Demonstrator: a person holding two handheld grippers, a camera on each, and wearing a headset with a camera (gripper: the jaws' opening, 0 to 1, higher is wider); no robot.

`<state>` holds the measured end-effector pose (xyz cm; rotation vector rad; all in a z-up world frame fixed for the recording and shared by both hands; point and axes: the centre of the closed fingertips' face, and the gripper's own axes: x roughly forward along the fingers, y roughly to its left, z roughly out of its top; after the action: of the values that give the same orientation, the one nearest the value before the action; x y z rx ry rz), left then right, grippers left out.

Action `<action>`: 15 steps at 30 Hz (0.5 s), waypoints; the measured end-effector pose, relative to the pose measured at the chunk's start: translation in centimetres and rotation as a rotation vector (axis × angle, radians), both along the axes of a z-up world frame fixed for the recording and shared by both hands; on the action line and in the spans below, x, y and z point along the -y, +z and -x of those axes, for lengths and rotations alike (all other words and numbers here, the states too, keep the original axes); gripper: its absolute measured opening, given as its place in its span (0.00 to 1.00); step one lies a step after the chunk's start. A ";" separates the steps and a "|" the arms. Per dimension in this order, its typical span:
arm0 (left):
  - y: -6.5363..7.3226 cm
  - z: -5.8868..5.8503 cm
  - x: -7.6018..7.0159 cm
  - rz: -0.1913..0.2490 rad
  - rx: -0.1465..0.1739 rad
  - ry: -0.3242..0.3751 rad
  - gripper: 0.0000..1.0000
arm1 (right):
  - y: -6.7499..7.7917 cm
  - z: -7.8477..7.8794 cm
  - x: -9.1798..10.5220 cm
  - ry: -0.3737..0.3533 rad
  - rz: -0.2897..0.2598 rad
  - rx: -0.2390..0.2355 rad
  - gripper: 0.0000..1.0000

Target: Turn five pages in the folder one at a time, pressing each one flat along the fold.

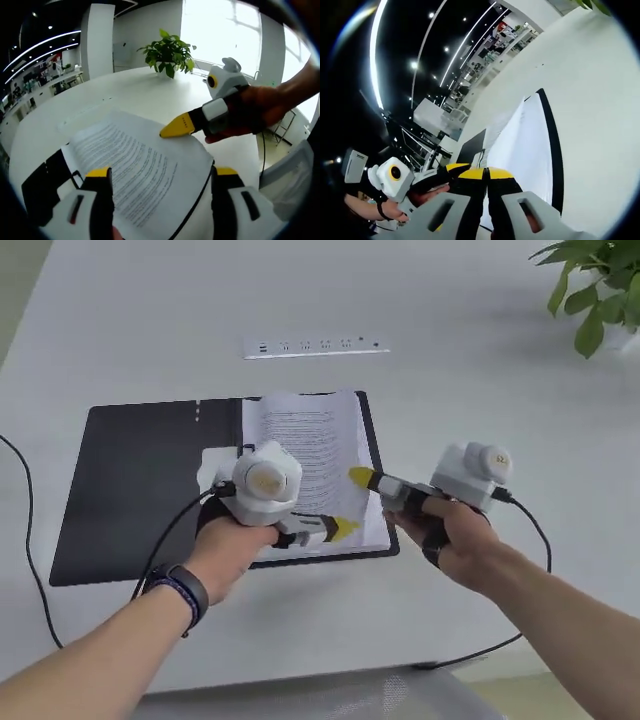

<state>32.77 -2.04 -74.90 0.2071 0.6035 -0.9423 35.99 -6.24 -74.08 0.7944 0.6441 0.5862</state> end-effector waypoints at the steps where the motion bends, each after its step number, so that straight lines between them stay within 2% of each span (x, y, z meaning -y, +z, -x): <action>1: 0.0 0.1 -0.4 -0.001 0.000 0.003 0.81 | 0.3 -0.1 -0.3 0.002 -0.002 0.008 0.00; 5: 0.2 0.3 -2.2 0.009 -0.001 0.022 0.82 | 1.3 -0.4 -1.3 0.004 -0.010 0.030 0.00; 9: 1.2 0.2 -4.2 0.034 0.008 0.061 0.83 | 2.0 -0.6 -2.5 0.025 0.000 0.049 0.00; 15: 2.4 -0.1 -7.3 0.041 0.038 0.102 0.84 | 2.9 -0.8 -4.7 0.053 -0.008 0.061 0.00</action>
<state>32.83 5.27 -72.53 0.1559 0.5548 -0.8494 36.79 -1.55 -71.23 0.7656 0.6091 0.6596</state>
